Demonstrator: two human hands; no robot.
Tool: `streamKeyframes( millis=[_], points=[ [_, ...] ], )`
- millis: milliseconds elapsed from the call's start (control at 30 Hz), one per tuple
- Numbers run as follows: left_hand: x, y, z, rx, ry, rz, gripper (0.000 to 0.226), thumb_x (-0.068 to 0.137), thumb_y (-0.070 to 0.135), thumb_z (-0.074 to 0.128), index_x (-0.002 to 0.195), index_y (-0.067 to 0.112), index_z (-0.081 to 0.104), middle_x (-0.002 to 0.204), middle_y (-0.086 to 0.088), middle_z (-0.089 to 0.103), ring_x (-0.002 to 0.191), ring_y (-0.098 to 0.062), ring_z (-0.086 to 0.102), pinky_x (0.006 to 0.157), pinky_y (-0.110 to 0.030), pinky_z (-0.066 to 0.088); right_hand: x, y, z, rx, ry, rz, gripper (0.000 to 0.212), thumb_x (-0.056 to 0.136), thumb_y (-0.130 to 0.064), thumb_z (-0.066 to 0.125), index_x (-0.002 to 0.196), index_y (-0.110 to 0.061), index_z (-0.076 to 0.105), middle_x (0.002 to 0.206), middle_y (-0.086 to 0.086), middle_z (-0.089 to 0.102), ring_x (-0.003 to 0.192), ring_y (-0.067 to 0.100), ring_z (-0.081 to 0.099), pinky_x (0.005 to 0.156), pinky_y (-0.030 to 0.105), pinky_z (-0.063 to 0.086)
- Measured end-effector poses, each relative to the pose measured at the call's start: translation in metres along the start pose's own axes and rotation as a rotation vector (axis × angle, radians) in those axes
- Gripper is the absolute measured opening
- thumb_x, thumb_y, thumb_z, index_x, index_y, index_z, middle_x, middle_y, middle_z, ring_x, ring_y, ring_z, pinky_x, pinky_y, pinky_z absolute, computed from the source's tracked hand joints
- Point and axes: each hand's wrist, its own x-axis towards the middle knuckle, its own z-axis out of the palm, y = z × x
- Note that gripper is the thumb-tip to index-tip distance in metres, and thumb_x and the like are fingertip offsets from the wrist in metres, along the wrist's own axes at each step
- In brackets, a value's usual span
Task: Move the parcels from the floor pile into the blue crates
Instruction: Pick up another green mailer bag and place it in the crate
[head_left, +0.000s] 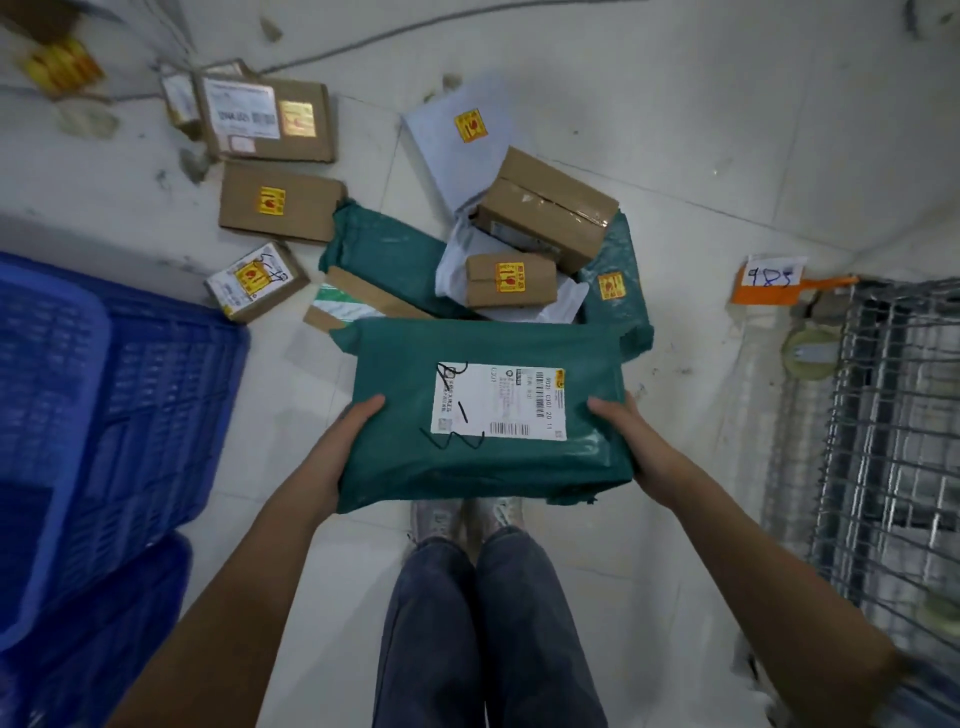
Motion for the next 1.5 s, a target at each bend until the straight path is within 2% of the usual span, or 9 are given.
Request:
streamKeyframes(
  millis=[200, 367, 600, 733, 867, 1067, 1167, 1333, 1500],
  points=[
    [-0.050, 0.008, -0.035, -0.078, 0.080, 0.155, 0.045, 0.082, 0.046, 0.063, 0.124, 0.032, 0.057, 0.117, -0.003, 0.067, 0.104, -0.027, 0.064, 0.078, -0.036, 0.055, -0.028, -0.019, 0.046, -0.107, -0.001, -0.056, 0.096, 0.050, -0.057, 0.081, 0.134, -0.033, 0.042, 0.126, 0.000, 0.063, 0.109, 0.021, 0.064, 0.097, 0.041, 0.050],
    [-0.103, 0.000, -0.071, -0.207, 0.213, 0.275, 0.019, 0.087, 0.040, 0.059, 0.106, 0.038, 0.059, 0.100, 0.003, 0.068, 0.086, -0.018, 0.065, 0.070, -0.031, 0.053, -0.046, -0.048, 0.110, -0.199, -0.007, -0.105, 0.046, 0.090, -0.037, 0.056, 0.134, -0.034, 0.042, 0.119, -0.006, 0.060, 0.096, 0.006, 0.061, 0.078, 0.024, 0.048],
    [-0.163, -0.039, -0.125, -0.523, 0.318, 0.417, 0.034, 0.090, 0.037, 0.056, 0.123, 0.029, 0.055, 0.108, 0.004, 0.067, 0.092, -0.016, 0.065, 0.067, -0.030, 0.052, -0.061, -0.084, 0.208, -0.482, -0.105, -0.195, 0.062, 0.088, -0.054, 0.049, 0.145, -0.038, 0.030, 0.146, -0.005, 0.043, 0.129, 0.019, 0.046, 0.110, 0.039, 0.037],
    [-0.183, -0.069, -0.167, -0.677, 0.405, 0.481, 0.040, 0.088, 0.036, 0.059, 0.127, 0.028, 0.055, 0.118, -0.001, 0.066, 0.101, -0.020, 0.064, 0.074, -0.033, 0.052, -0.074, -0.081, 0.267, -0.653, -0.150, -0.246, 0.065, 0.088, -0.057, 0.047, 0.146, -0.040, 0.022, 0.151, -0.007, 0.033, 0.135, 0.019, 0.036, 0.115, 0.039, 0.029],
    [-0.196, -0.098, -0.220, -0.786, 0.497, 0.502, 0.037, 0.088, 0.034, 0.060, 0.124, 0.026, 0.057, 0.119, -0.002, 0.065, 0.101, -0.021, 0.063, 0.082, -0.038, 0.052, -0.092, -0.060, 0.334, -0.682, -0.223, -0.256, 0.059, 0.095, -0.043, 0.045, 0.148, -0.033, 0.022, 0.140, -0.010, 0.038, 0.119, 0.009, 0.041, 0.099, 0.026, 0.033],
    [-0.220, -0.151, -0.320, -0.953, 0.565, 0.512, 0.028, 0.089, 0.028, 0.060, 0.116, 0.029, 0.053, 0.106, 0.004, 0.063, 0.098, -0.020, 0.061, 0.099, -0.045, 0.047, -0.117, 0.002, 0.446, -0.772, -0.224, -0.299, 0.046, 0.089, -0.042, 0.047, 0.133, -0.031, 0.044, 0.128, -0.001, 0.057, 0.110, 0.019, 0.058, 0.095, 0.041, 0.048],
    [-0.239, -0.186, -0.380, -1.020, 0.584, 0.500, 0.033, 0.090, 0.030, 0.059, 0.121, 0.028, 0.050, 0.112, 0.001, 0.060, 0.093, -0.017, 0.061, 0.095, -0.044, 0.048, -0.139, 0.039, 0.509, -0.811, -0.252, -0.312, 0.034, 0.095, -0.029, 0.045, 0.129, -0.024, 0.041, 0.115, -0.002, 0.057, 0.090, 0.007, 0.056, 0.076, 0.030, 0.049],
    [-0.261, -0.233, -0.468, -1.054, 0.655, 0.492, 0.034, 0.091, 0.032, 0.057, 0.124, 0.026, 0.048, 0.108, 0.002, 0.057, 0.087, -0.013, 0.058, 0.070, -0.033, 0.051, -0.157, 0.093, 0.617, -0.928, -0.323, -0.327, 0.036, 0.094, -0.029, 0.048, 0.128, -0.022, 0.040, 0.119, 0.002, 0.056, 0.091, 0.012, 0.057, 0.069, 0.029, 0.048],
    [-0.258, -0.266, -0.527, -1.083, 0.686, 0.485, 0.051, 0.090, 0.035, 0.057, 0.136, 0.021, 0.041, 0.124, -0.003, 0.053, 0.102, -0.023, 0.056, 0.083, -0.037, 0.046, -0.156, 0.133, 0.695, -1.079, -0.423, -0.362, 0.047, 0.094, -0.032, 0.048, 0.139, -0.024, 0.036, 0.122, -0.002, 0.051, 0.102, 0.016, 0.050, 0.079, 0.028, 0.042]
  ],
)
